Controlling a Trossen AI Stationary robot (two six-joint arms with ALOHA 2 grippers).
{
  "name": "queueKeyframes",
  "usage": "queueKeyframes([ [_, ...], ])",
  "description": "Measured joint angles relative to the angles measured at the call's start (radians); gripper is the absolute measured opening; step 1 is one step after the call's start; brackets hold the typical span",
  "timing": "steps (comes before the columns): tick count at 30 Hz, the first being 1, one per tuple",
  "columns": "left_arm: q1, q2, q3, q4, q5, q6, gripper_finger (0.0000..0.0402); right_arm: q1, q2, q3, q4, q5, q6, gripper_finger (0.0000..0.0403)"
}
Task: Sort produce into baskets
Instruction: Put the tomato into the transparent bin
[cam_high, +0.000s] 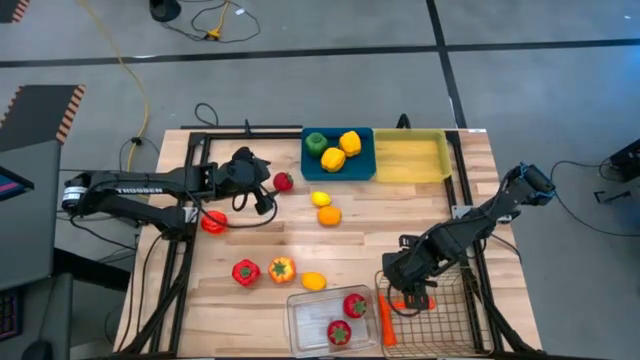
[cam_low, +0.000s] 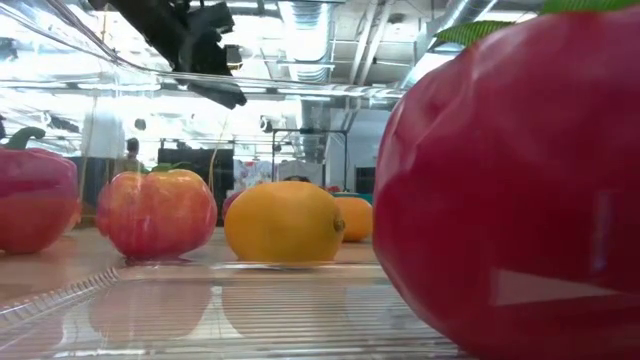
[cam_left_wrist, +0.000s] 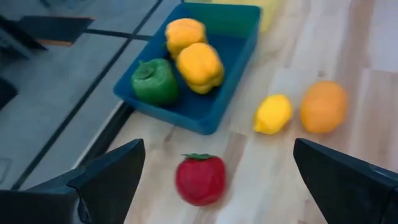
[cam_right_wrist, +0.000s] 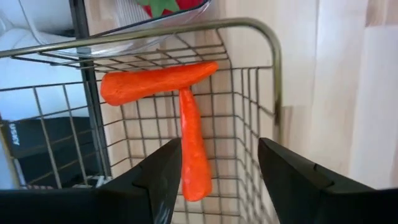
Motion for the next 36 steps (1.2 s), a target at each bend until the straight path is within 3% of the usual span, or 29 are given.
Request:
queueKeyframes([
  [6,0.105,0.006,0.0,0.004,0.023,-0.01,0.04,-0.058,0.0,0.0,0.0,0.0,-0.126,0.024],
  [13,0.205,0.104,0.001,0.016,0.117,0.016,0.04,-0.141,0.0,0.0,0.002,0.001,-0.233,0.024],
  [22,0.218,0.313,0.0,0.08,0.119,0.138,0.04,-0.232,0.0,0.0,0.004,0.003,-0.241,0.024],
  [36,0.226,0.519,0.001,0.176,0.116,0.155,0.04,-0.279,0.0,0.0,0.016,0.003,-0.281,0.024],
])
